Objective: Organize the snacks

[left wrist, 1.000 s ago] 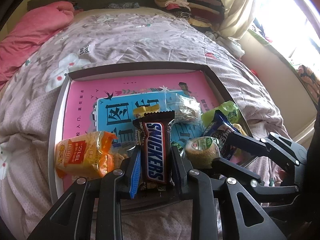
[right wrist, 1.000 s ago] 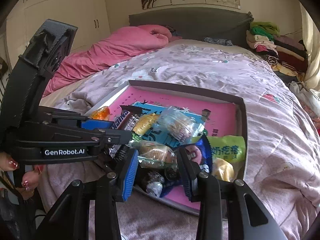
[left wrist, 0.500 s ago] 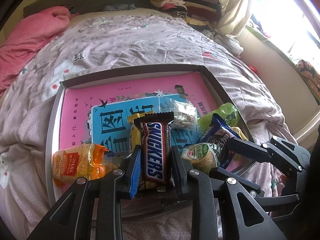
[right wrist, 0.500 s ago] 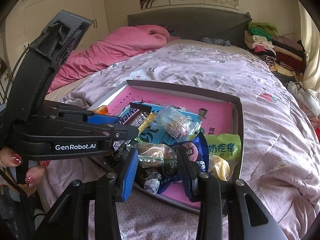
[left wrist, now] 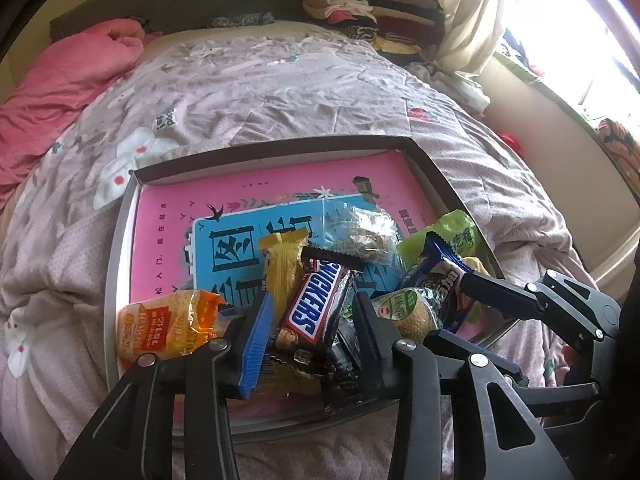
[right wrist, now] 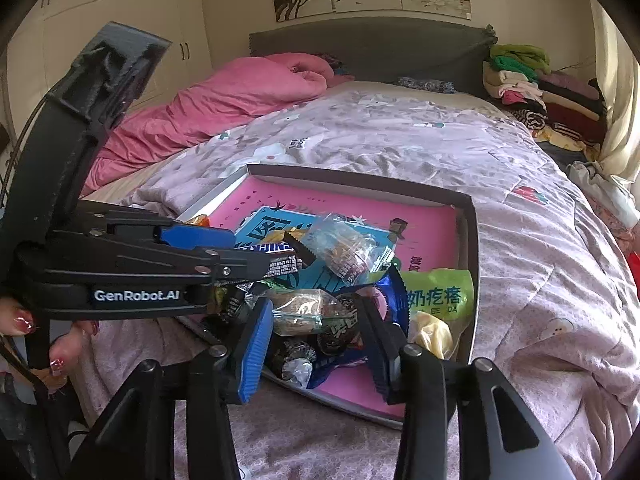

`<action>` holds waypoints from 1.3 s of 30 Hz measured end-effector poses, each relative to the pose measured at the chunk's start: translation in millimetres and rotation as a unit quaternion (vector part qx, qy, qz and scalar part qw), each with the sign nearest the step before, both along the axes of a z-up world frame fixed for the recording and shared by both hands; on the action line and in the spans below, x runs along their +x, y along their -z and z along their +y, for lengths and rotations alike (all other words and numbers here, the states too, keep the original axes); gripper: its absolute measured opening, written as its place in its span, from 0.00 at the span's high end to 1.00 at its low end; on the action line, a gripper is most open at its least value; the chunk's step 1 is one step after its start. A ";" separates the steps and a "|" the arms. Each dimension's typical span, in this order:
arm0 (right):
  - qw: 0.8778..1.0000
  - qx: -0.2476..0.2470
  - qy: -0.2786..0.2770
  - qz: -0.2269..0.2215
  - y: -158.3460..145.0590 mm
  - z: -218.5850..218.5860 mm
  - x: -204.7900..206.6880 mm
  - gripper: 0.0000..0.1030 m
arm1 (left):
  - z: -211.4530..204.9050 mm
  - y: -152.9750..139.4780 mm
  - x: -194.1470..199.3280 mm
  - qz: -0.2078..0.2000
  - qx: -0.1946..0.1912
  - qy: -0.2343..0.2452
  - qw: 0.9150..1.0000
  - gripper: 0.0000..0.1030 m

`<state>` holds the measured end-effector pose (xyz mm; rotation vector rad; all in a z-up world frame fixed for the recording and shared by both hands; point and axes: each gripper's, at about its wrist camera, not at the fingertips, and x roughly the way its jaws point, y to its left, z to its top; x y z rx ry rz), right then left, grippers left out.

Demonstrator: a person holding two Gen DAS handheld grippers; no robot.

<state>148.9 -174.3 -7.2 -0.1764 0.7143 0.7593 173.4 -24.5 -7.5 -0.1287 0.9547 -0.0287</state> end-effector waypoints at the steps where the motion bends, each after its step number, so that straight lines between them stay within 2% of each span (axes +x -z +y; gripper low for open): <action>1: 1.000 0.000 0.001 0.000 -0.2 -0.4 0.1 0.57 | 0.3 -0.4 -0.3 0.000 0.001 -0.001 1.000 0.57; 5: 1.000 0.001 0.002 -0.001 -0.8 -1.5 0.1 0.57 | 2.0 -1.7 -1.0 -0.001 0.000 -0.002 1.000 0.53; 14: 1.000 0.008 0.016 -0.005 -2.7 -8.2 0.5 0.54 | 0.5 -11.7 -8.5 -0.011 0.009 -0.003 1.000 0.52; 17: 1.000 0.014 0.025 -0.011 -5.3 -12.0 0.1 0.54 | 1.3 -18.4 -14.5 -0.019 0.008 -0.005 1.000 0.39; 19: 0.999 0.023 0.033 -0.018 -8.9 -15.3 -1.1 0.54 | 1.4 -23.0 -19.0 -0.026 0.009 -0.006 1.000 0.39; 22: 0.997 0.039 0.050 -0.036 -17.5 -22.7 -6.1 0.48 | 1.8 -29.4 -28.8 -0.034 0.009 -0.009 0.999 0.38; 24: 0.996 0.053 0.059 -0.051 -25.1 -28.0 -12.7 0.42 | 3.7 -31.4 -37.1 -0.038 0.003 -0.014 0.999 0.29; 28: 0.993 0.068 0.070 -0.068 -35.6 -32.2 -25.3 0.33 | 8.9 -31.6 -54.4 -0.039 -0.015 -0.021 0.999 0.28; 30: 0.993 0.070 0.071 -0.069 -38.1 -32.1 -32.6 0.26 | 11.0 -31.1 -62.3 -0.039 -0.017 -0.027 0.999 0.28; 39: 0.989 0.074 0.125 -0.026 -32.4 -34.4 -59.9 0.14 | 17.2 -21.1 -100.6 -0.031 -0.004 -0.051 0.998 0.27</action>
